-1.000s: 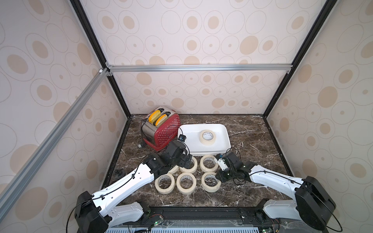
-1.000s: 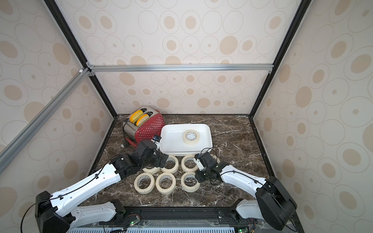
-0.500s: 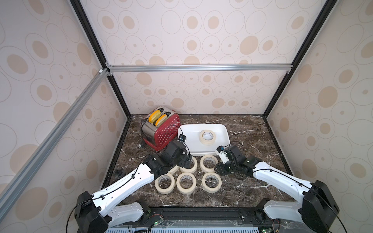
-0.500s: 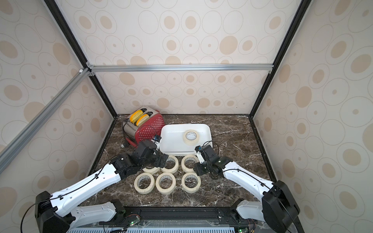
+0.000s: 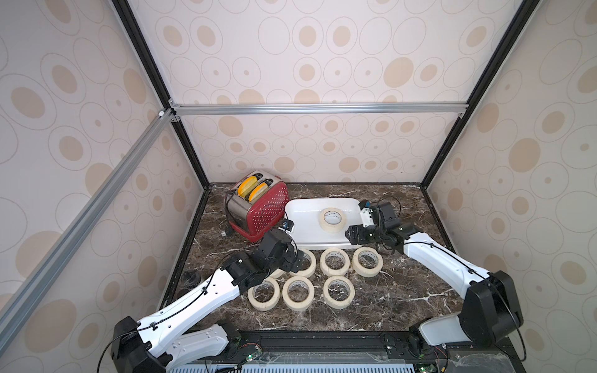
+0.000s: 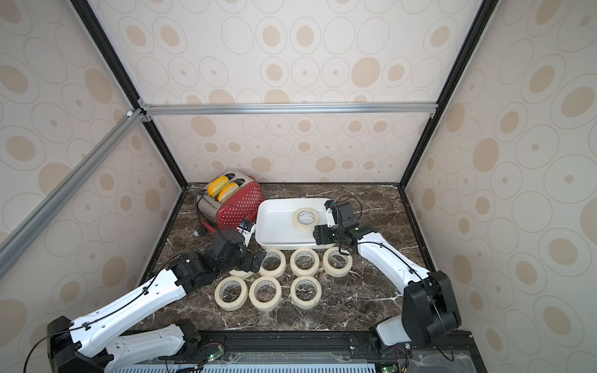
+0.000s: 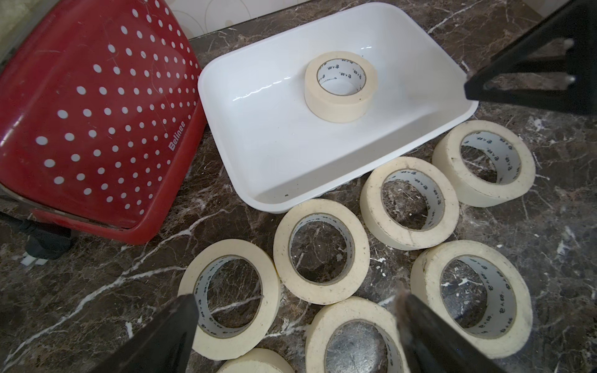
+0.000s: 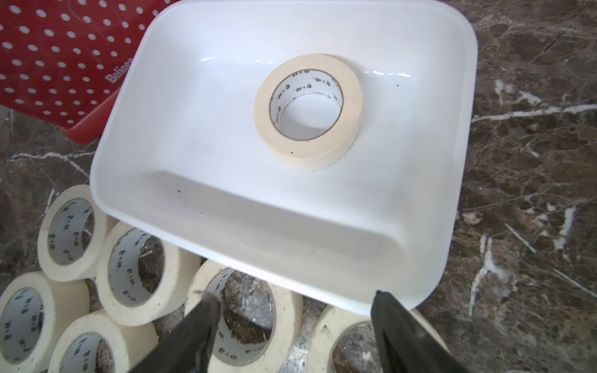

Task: Take out the art tape in the storage box
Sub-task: Place the art tape at the center of the board, then pick up the art tape from the storage box.

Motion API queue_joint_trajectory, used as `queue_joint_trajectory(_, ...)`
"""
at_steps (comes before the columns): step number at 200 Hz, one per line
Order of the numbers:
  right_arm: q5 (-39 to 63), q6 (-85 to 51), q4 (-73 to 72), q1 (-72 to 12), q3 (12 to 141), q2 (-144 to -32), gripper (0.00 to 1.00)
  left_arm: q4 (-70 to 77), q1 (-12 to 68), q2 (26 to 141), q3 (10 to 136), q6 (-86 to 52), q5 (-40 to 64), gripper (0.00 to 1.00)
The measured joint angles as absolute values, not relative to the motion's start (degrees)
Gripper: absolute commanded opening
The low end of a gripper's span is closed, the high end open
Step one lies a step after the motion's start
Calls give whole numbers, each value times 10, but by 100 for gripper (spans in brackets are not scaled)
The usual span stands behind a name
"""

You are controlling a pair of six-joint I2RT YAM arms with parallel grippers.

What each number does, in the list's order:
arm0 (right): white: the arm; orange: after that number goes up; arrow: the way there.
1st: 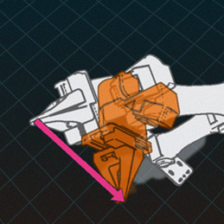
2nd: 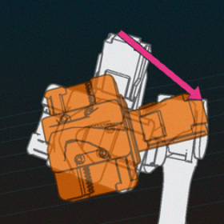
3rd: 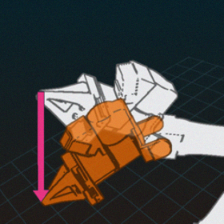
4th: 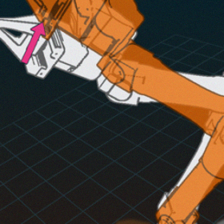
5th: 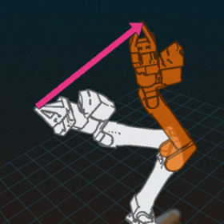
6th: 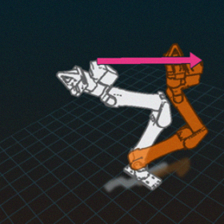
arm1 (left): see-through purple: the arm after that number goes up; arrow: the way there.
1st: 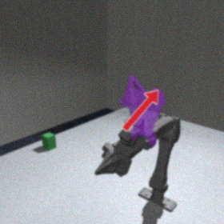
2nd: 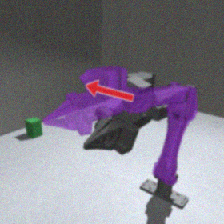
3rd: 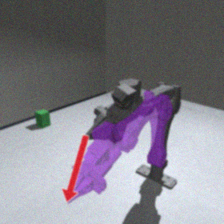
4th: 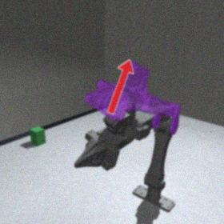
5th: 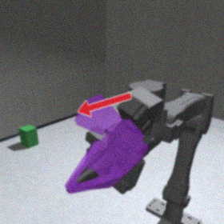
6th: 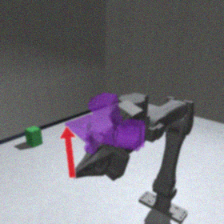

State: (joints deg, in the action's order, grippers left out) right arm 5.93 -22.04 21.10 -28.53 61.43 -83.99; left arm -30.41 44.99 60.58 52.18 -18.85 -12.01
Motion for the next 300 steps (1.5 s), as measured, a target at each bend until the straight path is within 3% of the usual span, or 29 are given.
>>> queue_joint_trajectory(65, 13, -209, 205, -239, 755, -1025, 76, -304, 450, 598, 503, -197, -105, 99)
queue_joint_trajectory(132, 34, -206, 223, -236, 884, -1161, 71, -304, 450, 574, 489, -202, -104, 99)
queue_joint_trajectory(223, 96, -219, 247, -234, 946, -1235, 48, -305, 450, 568, 473, -204, -106, 99)
queue_joint_trajectory(300, 117, -227, 244, -233, 946, -1239, 23, -305, 450, 559, 470, -204, -113, 99)
